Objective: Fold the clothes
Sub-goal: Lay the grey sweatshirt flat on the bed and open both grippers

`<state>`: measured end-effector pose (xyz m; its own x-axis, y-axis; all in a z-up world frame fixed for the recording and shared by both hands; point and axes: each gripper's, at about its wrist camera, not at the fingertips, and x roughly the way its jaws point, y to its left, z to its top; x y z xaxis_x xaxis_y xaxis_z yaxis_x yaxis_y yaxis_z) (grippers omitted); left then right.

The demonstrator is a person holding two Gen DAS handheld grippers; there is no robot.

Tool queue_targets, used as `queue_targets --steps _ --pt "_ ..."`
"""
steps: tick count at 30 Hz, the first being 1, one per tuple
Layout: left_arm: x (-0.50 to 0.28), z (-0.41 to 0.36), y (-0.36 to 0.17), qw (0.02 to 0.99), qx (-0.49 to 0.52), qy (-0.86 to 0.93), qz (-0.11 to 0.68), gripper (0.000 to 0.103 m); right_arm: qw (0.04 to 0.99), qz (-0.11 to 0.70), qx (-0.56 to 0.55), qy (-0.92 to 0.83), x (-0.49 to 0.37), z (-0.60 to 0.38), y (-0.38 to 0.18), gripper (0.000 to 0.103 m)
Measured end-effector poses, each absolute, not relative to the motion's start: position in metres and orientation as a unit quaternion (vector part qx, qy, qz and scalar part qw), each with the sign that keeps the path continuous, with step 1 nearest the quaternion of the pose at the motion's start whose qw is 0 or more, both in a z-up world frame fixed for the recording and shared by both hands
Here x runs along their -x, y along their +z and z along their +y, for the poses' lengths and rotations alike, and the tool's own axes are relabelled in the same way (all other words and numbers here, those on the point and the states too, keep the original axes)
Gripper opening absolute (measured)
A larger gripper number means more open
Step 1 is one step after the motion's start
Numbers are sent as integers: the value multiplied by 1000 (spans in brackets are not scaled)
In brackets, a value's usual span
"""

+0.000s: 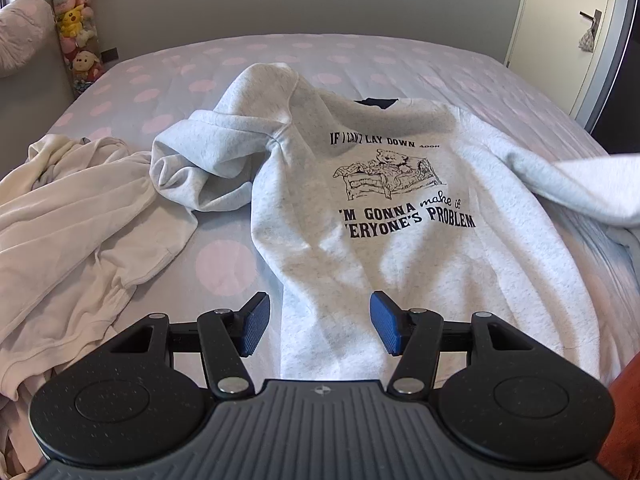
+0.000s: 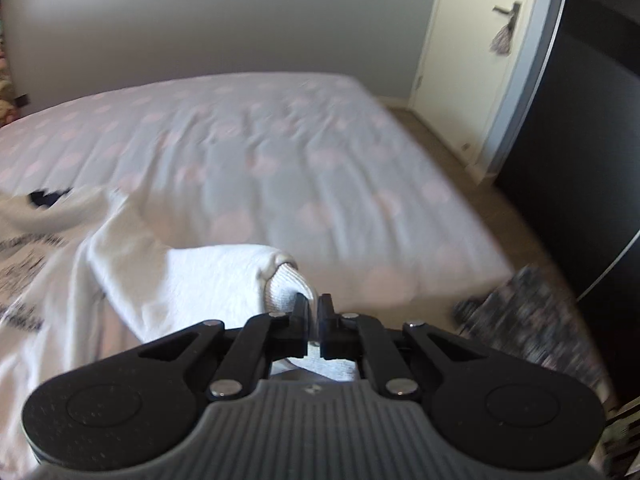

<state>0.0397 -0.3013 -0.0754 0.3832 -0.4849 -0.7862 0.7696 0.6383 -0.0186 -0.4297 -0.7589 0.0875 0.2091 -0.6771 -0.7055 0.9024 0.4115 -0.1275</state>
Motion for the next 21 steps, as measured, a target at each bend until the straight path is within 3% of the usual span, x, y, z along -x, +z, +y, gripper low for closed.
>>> queue_targets --steps 6,17,21 --pt "-50 -304 -81 813 -185 -361 418 54 719 347 -122 -590 427 -836 111 5" --pt "-65 -326 -92 799 -191 -341 457 54 637 446 -180 -602 439 -902 -23 5" --pt "-55 -337 -95 784 -198 -357 468 54 647 435 -180 -600 441 -891 -27 8"
